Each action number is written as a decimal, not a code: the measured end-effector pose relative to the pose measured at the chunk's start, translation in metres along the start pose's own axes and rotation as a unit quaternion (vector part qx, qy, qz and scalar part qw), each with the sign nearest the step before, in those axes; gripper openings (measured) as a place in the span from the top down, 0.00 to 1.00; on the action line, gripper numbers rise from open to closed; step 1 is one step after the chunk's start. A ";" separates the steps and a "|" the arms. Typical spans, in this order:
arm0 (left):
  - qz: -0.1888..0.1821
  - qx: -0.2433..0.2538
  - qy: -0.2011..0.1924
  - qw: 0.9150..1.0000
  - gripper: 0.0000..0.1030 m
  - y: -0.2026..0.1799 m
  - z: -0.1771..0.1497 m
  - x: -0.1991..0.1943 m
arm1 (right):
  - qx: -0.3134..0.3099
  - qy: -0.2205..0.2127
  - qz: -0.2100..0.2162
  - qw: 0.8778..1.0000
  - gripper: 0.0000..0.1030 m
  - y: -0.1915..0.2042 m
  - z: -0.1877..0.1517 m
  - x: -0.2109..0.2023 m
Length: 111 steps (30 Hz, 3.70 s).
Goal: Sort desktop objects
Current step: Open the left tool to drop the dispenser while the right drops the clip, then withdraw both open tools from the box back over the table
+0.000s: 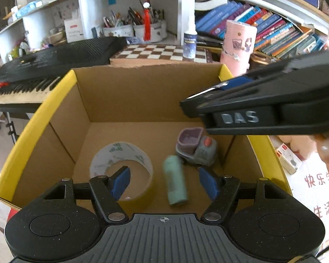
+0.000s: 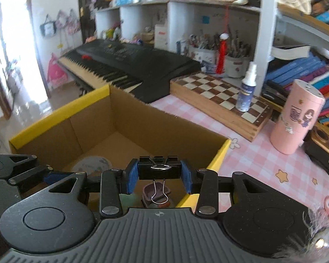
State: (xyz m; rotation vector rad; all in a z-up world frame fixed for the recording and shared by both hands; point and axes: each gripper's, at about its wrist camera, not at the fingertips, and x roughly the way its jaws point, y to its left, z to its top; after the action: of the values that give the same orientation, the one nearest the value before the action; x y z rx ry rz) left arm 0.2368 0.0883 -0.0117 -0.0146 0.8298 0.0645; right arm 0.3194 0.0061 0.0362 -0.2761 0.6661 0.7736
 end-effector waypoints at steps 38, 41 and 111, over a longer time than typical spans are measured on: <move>0.062 -0.084 -0.159 0.982 0.25 0.068 -0.031 -0.108 | 0.110 -0.094 -0.095 0.985 0.57 0.023 -0.025 -0.102; 0.056 -0.088 -0.165 0.981 0.24 0.072 -0.044 -0.119 | 0.121 -0.108 -0.121 0.979 0.57 0.035 -0.044 -0.117; -0.102 0.077 -0.069 0.989 0.24 -0.060 -0.151 -0.159 | 0.241 -0.006 -0.282 0.929 0.50 0.118 -0.237 -0.235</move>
State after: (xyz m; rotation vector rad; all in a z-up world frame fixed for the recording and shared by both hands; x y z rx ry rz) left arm 0.0222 0.0144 0.0030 0.0496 0.6894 -0.1906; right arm 0.0033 -0.1516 0.0082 -0.0035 0.6979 0.0475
